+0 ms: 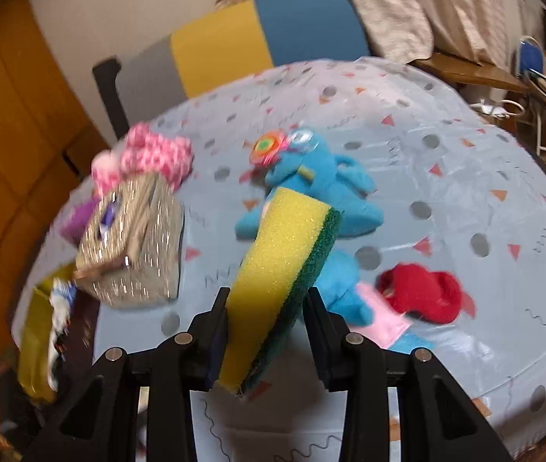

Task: Organize soft objects
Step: 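Carry the beige roll into the gold tray and open the left gripper while the right holds the sponge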

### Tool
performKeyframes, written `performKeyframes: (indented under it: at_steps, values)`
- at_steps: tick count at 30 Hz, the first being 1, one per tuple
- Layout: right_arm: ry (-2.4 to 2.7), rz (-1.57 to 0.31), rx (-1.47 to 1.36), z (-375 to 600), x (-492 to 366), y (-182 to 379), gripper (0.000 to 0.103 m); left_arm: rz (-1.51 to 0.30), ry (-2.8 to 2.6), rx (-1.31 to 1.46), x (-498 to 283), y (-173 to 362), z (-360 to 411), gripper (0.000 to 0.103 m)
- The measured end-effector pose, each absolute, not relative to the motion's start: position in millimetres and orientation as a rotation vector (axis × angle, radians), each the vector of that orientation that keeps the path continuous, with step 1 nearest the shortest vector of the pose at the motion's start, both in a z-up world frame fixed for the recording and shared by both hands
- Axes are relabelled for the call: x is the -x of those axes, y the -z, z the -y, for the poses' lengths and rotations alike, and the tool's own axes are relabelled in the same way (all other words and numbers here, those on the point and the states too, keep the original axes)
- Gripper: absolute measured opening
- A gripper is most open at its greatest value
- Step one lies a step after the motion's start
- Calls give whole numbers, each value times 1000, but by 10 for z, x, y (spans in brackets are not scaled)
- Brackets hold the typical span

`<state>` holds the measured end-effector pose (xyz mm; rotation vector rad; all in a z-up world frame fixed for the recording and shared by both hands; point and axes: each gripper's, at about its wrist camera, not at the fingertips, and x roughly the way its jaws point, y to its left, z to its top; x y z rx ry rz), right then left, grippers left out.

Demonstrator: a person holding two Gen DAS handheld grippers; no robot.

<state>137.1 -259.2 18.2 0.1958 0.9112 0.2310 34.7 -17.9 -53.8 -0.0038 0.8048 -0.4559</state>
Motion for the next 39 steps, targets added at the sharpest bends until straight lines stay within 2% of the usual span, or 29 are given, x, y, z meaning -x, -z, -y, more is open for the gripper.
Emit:
performKeyframes:
  at_steps: [6,11,16,19,26,31,39]
  values:
    - [-279,-982,-202,2401,-1412,171,36,-765,406,66,-199,213,-92,42]
    - [-282,-960,-252,2483,-1391,153,36,-682,337,36,-94,-93,-322,42]
    - [-257,-885,-417,2776,-1373,74,35,-646,227,11,-37,-241,-703,42]
    - [-266,-878,-469,2842,-1386,73,35,-650,133,23,-52,-243,-1007,42]
    - [-320,-904,-390,2648,-1372,75,35,-673,-31,160,-180,-199,-1763,42]
    - [-336,-912,-365,2590,-1364,94,35,-768,-145,312,-498,-11,-2358,43]
    - [-328,-931,-354,2568,-1391,123,35,-849,-242,362,-951,234,-2702,43]
